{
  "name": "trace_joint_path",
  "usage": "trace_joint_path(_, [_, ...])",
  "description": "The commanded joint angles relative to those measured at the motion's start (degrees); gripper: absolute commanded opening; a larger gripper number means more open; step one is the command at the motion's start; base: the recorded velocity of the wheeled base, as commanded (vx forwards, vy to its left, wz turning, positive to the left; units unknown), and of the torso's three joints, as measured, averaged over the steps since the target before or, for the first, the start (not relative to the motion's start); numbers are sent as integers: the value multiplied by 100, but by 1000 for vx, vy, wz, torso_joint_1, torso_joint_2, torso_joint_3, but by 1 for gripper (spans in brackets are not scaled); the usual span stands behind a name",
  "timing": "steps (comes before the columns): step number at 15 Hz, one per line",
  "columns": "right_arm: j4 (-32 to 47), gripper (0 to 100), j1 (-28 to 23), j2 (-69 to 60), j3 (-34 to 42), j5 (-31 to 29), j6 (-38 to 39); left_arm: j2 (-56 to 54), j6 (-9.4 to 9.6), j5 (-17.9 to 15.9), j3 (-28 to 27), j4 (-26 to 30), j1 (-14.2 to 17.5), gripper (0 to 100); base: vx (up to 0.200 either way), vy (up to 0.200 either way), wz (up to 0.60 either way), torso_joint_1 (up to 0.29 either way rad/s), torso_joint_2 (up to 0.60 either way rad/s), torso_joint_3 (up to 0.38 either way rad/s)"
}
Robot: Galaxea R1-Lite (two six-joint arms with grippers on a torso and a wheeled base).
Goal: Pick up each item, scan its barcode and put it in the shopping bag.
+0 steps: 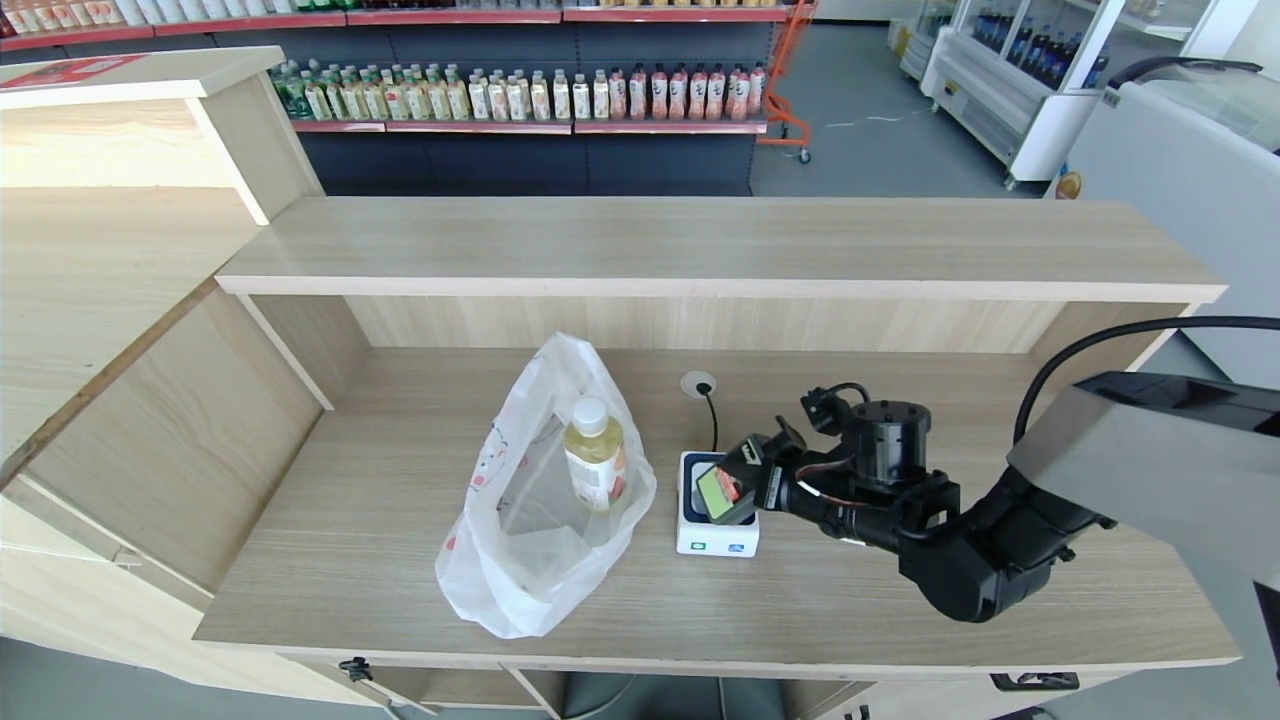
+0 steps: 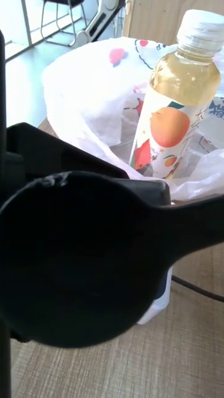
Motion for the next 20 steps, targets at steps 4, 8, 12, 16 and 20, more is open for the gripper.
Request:
trace_joint_path(4, [22,0,4,-9,-110,2,17,-2,0,3,1,-4,0,100,0,0,0,0,0,0])
trace_joint_path(8, [83,0,-49,-880,180,19,245,-2,-9,3,1,-4,0,100,0,0,0,0,0,0])
trace_joint_path(12, [101,0,-163,-1943,927,89,254,-2,-9,-6,1,-4,0,100,0,150,0,4,3,1])
trace_joint_path(16, [101,0,-128,-2259,1428,195,254,-2,-9,-6,1,5,0,100,0,200,0,0,4,2])
trace_joint_path(20, [110,0,259,-2128,1410,195,201,-2,-18,-6,1,-4,0,100,0,100,0,4,5,-1])
